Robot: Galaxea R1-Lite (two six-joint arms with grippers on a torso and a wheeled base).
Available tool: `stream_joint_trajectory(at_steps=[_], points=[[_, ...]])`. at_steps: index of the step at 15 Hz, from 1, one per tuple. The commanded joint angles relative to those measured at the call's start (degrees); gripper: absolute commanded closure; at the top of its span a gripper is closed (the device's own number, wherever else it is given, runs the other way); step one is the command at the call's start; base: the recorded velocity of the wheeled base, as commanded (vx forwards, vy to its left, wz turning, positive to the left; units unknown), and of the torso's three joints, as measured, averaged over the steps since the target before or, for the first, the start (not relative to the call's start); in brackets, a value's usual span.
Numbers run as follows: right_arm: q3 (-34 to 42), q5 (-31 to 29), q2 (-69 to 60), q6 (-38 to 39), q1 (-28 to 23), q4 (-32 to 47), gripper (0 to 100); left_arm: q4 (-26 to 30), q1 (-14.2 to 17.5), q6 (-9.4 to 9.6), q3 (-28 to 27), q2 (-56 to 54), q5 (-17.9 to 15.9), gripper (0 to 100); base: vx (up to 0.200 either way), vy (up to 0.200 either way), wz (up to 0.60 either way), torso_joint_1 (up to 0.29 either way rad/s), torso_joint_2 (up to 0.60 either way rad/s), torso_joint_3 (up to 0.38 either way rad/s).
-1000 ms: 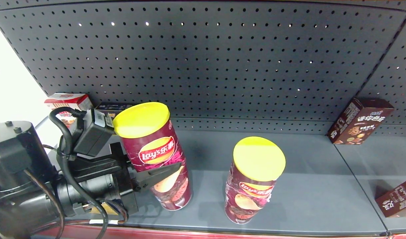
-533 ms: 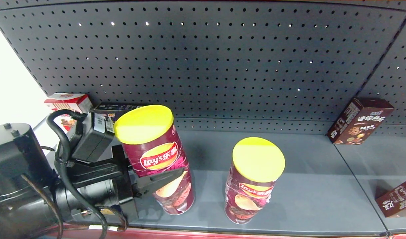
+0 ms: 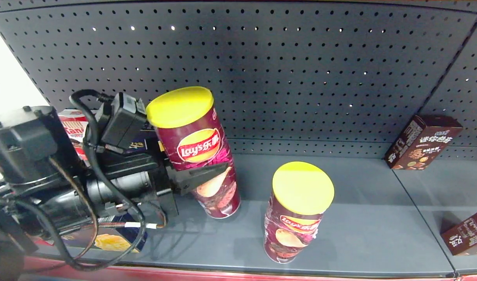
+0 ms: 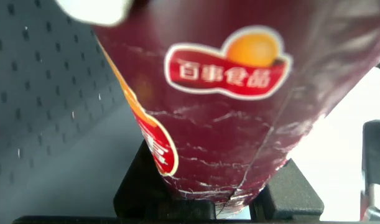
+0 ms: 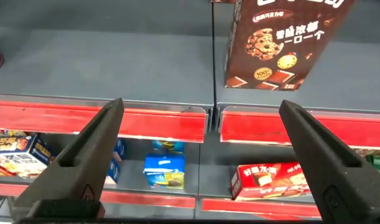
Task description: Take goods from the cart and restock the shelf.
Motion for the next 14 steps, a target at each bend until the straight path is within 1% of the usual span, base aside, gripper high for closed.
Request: stream_joint_trajectory(at_steps=[1,2,3,4,5,6,7,9,10,11,12,13,14], points=[[0.0,0.0,0.1,0.0,0.0,0.0,0,0.8,2.3,0.17,-8.2,8.8,-4.2,100,0.000,0.000,0.00,0.000,0.00,0.000],[0.0,0.0,0.1,0.0,0.0,0.0,0,1.0,2.8,0.17,-10.1,10.4,-4.7,100,0.000,0.000,0.00,0.000,0.00,0.000],[0.0,0.0,0.1,0.0,0.0,0.0,0,1.0,2.6,0.17,-13.2,13.8,-4.8,100,0.000,0.000,0.00,0.000,0.00,0.000],[0.0,0.0,0.1,0.0,0.0,0.0,0,1.1,1.5,-0.45,-15.6,16.4,-4.8,100,0.000,0.000,0.00,0.000,0.00,0.000],[0.0,0.0,0.1,0.0,0.0,0.0,0,0.8,1.1,-0.71,-16.4,17.3,-4.9,100,0.000,0.000,0.00,0.000,0.00,0.000],[0.0,0.0,0.1,0.0,0.0,0.0,0,1.2,1.2,-0.97,-19.6,19.2,-5.2,100,0.000,0.000,0.00,0.000,0.00,0.000],[0.0,0.0,0.1,0.0,0.0,0.0,0,1.5,1.3,-0.97,-21.0,19.9,-5.7,100,0.000,0.000,0.00,0.000,0.00,0.000],[0.0,0.0,0.1,0.0,0.0,0.0,0,5.7,1.2,-0.80,-25.5,22.5,-8.5,100,0.000,0.000,0.00,0.000,0.00,0.000],[0.0,0.0,0.1,0.0,0.0,0.0,0,7.3,1.2,-0.71,-26.4,22.9,-8.6,100,0.000,0.000,0.00,0.000,0.00,0.000],[0.0,0.0,0.1,0.0,0.0,0.0,0,10.3,1.0,-0.18,-27.8,23.5,-8.7,100,0.000,0.000,0.00,0.000,0.00,0.000],[0.0,0.0,0.1,0.0,0.0,0.0,0,11.4,0.9,0.52,-28.7,24.1,-8.7,100,0.000,0.000,0.00,0.000,0.00,0.000],[0.0,0.0,0.1,0.0,0.0,0.0,0,14.0,0.8,3.16,-31.0,25.2,-8.8,100,0.000,0.000,0.00,0.000,0.00,0.000],[0.0,0.0,0.1,0.0,0.0,0.0,0,16.1,0.8,4.48,-32.4,25.6,-9.0,100,0.000,0.000,0.00,0.000,0.00,0.000]])
